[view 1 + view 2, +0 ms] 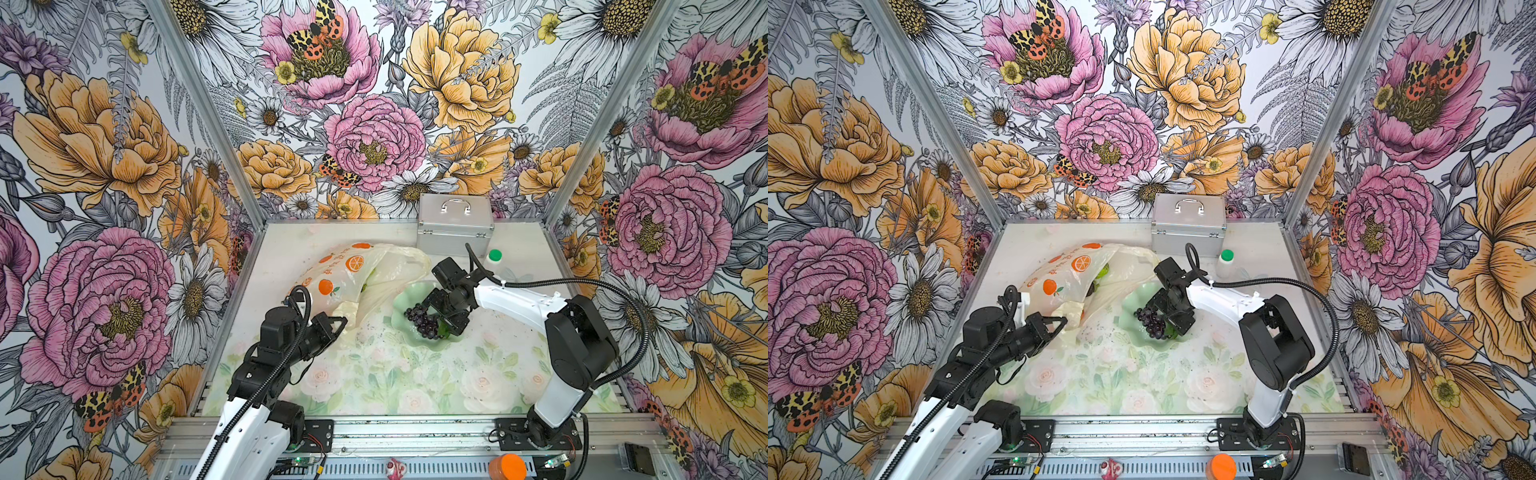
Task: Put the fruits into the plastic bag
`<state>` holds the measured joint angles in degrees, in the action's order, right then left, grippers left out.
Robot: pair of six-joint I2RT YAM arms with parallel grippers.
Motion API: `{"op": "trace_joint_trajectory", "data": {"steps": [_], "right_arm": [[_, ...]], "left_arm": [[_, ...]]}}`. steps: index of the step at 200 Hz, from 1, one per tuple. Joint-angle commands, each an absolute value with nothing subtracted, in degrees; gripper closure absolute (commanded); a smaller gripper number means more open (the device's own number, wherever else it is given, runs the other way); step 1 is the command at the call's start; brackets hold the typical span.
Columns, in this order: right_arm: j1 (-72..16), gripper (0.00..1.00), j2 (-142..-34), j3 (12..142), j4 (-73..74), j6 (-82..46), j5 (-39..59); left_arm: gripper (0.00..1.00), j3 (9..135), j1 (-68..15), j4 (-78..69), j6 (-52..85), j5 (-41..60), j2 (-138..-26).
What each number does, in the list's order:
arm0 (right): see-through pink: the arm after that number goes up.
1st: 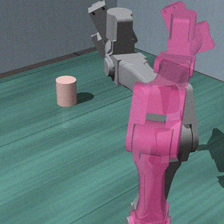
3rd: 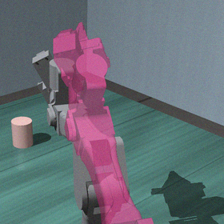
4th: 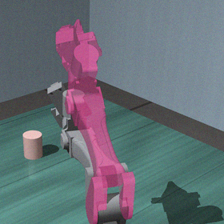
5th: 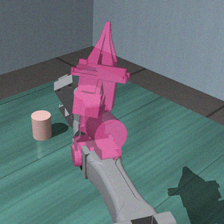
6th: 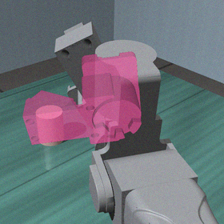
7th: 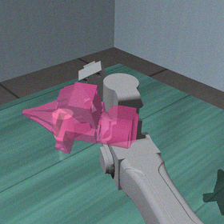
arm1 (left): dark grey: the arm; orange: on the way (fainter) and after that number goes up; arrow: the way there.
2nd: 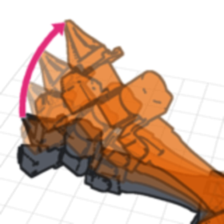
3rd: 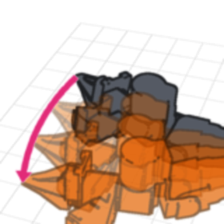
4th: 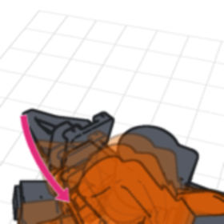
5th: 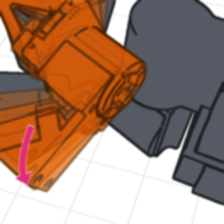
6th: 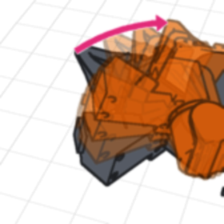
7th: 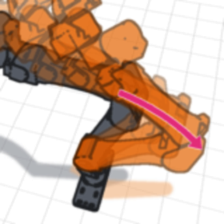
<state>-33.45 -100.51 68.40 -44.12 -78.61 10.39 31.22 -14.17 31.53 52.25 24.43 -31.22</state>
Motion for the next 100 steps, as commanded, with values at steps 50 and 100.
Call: {"op": "trace_joint_trajectory", "data": {"steps": [50, 100], "right_arm": [[-33.84, 0.09, -104.06, 71.0, -44.16, -78.27, 8.99], [-33.22, 0.12, -106.08, 71.4, -44.03, -77.72, 10.03]], "left_arm": [[1.0, 34.37, -15.11, 33.97, 48.7, 21.97, -30.88], [1.0, 34.28, -15.57, 34.02, 48.59, 21.72, -30.88]]}}
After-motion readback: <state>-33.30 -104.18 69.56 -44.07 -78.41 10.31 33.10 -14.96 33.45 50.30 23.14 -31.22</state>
